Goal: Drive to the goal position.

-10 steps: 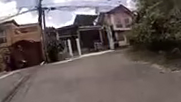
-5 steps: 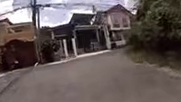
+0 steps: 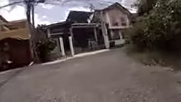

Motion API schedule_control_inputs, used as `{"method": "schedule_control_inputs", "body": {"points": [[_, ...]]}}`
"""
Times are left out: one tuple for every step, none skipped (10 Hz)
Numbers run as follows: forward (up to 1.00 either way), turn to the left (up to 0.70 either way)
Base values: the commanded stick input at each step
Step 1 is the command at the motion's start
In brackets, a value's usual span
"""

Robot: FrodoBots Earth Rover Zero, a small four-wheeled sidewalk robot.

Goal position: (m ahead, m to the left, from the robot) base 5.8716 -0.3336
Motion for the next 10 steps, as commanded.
{"method": "schedule_control_inputs", "body": {"points": [[1.00,0.00],[1.00,0.00],[1.00,0.00],[1.00,0.00],[1.00,0.00],[1.00,0.00],[1.00,0.00],[1.00,0.00],[1.00,0.00],[1.00,0.00]]}}
